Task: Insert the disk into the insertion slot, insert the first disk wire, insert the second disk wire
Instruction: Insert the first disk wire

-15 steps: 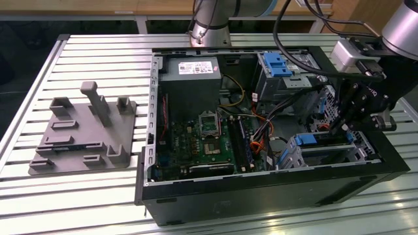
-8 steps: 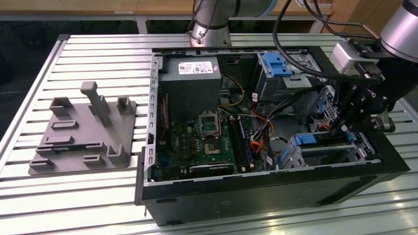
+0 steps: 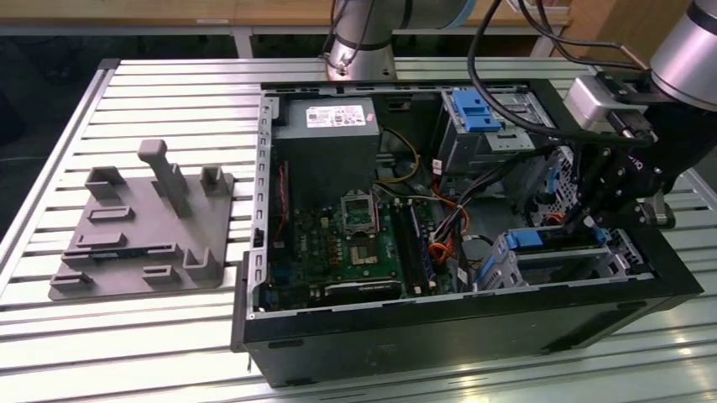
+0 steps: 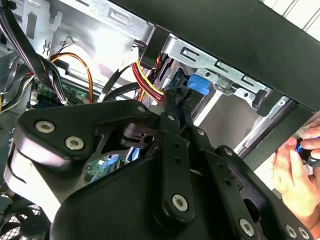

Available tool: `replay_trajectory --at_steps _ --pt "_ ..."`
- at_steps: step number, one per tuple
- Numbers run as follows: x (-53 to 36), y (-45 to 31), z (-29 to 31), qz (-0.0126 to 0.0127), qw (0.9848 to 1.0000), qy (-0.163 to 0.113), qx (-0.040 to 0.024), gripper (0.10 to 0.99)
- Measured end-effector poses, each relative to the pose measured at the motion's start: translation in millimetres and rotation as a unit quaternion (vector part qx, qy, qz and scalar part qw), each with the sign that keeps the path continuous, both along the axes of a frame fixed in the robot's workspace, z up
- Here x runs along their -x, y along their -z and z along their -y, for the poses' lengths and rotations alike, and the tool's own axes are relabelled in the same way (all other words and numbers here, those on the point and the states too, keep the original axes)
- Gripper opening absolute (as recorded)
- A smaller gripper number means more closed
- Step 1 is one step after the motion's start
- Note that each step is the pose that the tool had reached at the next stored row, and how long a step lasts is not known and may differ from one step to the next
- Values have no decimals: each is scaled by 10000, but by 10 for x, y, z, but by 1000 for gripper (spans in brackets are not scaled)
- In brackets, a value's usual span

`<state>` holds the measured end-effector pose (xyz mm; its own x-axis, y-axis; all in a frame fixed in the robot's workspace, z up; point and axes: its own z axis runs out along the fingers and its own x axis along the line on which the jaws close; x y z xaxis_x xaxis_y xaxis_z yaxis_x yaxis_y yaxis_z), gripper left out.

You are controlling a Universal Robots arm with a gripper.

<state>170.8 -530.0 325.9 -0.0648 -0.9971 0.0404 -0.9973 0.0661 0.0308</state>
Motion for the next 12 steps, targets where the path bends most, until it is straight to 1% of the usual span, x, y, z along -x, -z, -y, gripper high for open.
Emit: replay_trajectory --at_steps 2,3,4,5,6,9,12 --pt "0 10 0 -1 10000 0 -13 165" --pt "0 9 0 -1 10000 0 -16 231" --pt "0 -5 0 -1 10000 0 -14 231" --pt "0 -32 1 0 10000 0 -8 231" --pt "0 -55 1 0 10000 0 -13 298" --pt "0 -148 1 0 10000 0 -24 298" --pt "0 -272 1 0 10000 0 -26 298"
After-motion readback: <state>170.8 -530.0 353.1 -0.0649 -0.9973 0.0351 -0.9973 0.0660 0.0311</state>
